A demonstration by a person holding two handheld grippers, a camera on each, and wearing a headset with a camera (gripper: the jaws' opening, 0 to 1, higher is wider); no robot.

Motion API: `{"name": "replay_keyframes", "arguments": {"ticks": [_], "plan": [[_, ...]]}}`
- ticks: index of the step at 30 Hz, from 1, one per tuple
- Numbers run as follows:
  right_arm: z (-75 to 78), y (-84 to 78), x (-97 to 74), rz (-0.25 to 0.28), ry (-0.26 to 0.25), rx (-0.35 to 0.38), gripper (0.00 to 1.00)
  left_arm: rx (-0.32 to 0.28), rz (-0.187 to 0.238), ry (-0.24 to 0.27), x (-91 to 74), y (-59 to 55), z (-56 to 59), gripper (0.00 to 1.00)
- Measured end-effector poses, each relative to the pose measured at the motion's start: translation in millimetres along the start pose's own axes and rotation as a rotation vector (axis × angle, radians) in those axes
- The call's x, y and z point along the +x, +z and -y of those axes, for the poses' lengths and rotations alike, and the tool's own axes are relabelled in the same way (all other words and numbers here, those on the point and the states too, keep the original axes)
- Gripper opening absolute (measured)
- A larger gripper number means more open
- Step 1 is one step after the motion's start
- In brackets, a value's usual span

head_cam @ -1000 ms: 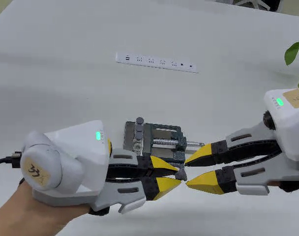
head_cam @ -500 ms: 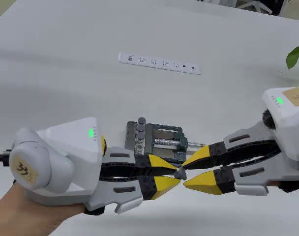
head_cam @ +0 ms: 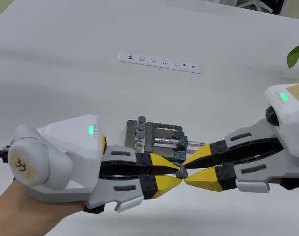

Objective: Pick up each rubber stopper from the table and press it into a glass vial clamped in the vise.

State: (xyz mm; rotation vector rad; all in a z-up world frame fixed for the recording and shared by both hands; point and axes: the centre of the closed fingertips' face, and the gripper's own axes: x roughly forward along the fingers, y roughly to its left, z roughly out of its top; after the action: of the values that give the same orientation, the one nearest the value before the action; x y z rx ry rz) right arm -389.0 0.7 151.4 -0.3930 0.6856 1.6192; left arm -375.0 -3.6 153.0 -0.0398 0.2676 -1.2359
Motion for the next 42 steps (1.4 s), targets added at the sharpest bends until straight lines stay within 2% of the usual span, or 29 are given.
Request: {"name": "replay_keyframes", "arguments": {"ticks": [23,42], "plan": [[-3.6,3.5,2.9,0.006,0.019,-0.014,0.05,-0.004,-0.004,-0.031,-6.4,-0.1,3.0,0.04],[3.4,5.6,14.6,-0.02,0.004,-0.02,0.05,-0.016,-0.022,-0.001,-13.6,-8.0,-3.9,0.06]]}}
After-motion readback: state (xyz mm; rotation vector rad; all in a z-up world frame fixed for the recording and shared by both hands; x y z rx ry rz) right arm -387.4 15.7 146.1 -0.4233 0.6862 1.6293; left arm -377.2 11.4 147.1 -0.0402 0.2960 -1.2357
